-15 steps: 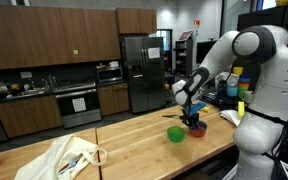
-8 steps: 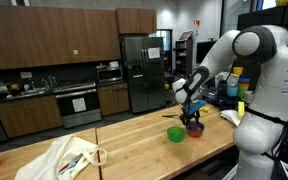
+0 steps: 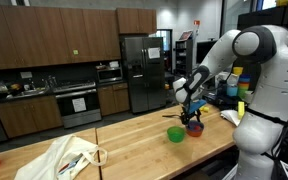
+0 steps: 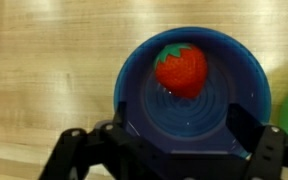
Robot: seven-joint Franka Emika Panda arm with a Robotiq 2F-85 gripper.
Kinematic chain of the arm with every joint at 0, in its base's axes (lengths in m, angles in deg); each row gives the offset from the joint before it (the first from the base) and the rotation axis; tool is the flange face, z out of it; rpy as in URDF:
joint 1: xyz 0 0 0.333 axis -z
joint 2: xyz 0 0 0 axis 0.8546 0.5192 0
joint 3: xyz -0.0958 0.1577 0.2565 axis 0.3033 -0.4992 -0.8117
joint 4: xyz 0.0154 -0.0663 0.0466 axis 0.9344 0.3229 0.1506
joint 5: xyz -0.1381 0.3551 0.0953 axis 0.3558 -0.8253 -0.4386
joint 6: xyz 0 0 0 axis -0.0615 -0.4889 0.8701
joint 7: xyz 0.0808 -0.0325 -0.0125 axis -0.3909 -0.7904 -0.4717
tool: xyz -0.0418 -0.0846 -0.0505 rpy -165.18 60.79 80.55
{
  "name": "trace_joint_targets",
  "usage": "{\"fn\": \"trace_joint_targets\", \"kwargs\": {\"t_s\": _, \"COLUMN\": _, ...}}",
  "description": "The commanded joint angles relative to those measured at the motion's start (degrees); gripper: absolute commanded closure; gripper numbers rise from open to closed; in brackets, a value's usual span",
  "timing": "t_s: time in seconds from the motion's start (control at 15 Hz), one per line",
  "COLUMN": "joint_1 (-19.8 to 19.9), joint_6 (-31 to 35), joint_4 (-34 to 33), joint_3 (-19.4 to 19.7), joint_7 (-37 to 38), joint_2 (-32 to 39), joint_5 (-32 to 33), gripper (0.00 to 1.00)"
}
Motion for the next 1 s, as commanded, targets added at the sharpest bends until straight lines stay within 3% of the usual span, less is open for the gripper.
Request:
{"fn": "trace_joint_targets", "kwargs": {"t_s": 0.0, "joint_1": 0.7, "joint_6": 0.3, "joint_4": 1.0, "joint_3": 0.5, "joint_7": -0.7, "joint_2": -1.2, "joint_5": 0.7, "gripper": 0.00}}
{"fn": "trace_joint_targets", "kwargs": {"t_s": 0.13, "joint_1": 0.9, "joint_6": 0.2, "joint_4": 0.9, "joint_3": 0.6, "joint_7": -0.9, "joint_2": -1.2, "joint_5": 0.7, "gripper": 0.01}}
{"fn": "trace_joint_targets", "kwargs": {"t_s": 0.4, "joint_1": 1.4, "joint_6": 0.2, "joint_4": 0.9, "joint_3": 0.9, "joint_7": -1.0, "joint_2": -1.1, "joint_5": 0.7, "gripper": 0.16}}
{"fn": "trace_joint_targets", "kwargs": {"t_s": 0.47, "joint_1": 1.5, "joint_6": 0.3, "joint_4": 1.0, "joint_3": 0.9, "joint_7": -1.0, "joint_2": -1.2, "joint_5": 0.8, "gripper": 0.07}}
{"fn": "trace_joint_targets", "kwargs": {"t_s": 0.6, "joint_1": 1.6, "joint_6": 0.2, "joint_4": 1.1, "joint_3": 1.1, "joint_7": -1.1, "joint_2": -1.3, "joint_5": 0.8, "gripper": 0.00}}
{"fn": "trace_joint_targets", "kwargs": {"t_s": 0.93, "joint_1": 1.7, "joint_6": 0.2, "joint_4": 1.6, "joint_3": 1.2, "joint_7": -1.7, "joint_2": -1.9, "joint_5": 0.9, "gripper": 0.01}}
